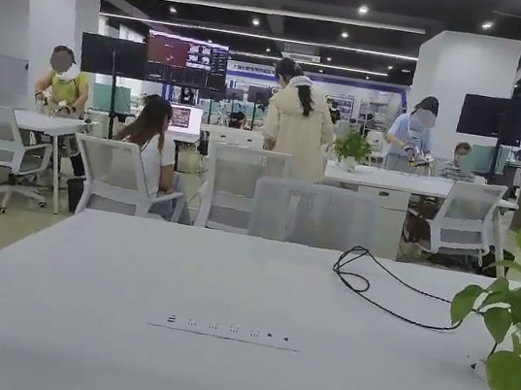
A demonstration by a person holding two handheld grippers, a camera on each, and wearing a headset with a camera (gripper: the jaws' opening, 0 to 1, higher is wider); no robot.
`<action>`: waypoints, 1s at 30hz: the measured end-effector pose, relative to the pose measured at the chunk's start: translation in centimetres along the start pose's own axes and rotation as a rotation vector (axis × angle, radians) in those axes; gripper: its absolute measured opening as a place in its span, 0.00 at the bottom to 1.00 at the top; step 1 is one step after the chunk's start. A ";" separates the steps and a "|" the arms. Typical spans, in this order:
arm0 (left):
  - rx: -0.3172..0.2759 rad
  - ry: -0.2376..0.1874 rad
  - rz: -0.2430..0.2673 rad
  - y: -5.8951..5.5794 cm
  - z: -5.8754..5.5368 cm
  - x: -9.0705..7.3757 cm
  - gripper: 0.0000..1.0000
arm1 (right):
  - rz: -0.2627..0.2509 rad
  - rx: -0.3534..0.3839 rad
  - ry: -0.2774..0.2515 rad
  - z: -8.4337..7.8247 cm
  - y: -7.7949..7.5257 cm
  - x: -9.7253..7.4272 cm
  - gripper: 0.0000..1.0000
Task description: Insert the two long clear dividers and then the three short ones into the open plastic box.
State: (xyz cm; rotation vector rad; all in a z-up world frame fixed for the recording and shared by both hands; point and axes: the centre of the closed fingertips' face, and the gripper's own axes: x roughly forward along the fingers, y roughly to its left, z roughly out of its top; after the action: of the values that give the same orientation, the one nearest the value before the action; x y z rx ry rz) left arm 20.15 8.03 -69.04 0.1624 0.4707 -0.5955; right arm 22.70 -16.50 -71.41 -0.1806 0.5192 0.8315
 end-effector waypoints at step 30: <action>0.016 0.038 -0.002 -0.1 -0.7 0.1 0.98 | 0.022 -0.009 0.006 0.0 0.4 -0.1 1.00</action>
State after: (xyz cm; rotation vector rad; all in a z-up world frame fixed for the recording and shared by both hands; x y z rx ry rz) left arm 19.92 8.05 -69.69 0.1886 0.5030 -0.5992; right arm 22.36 -16.28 -71.32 -0.1862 0.5234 0.8550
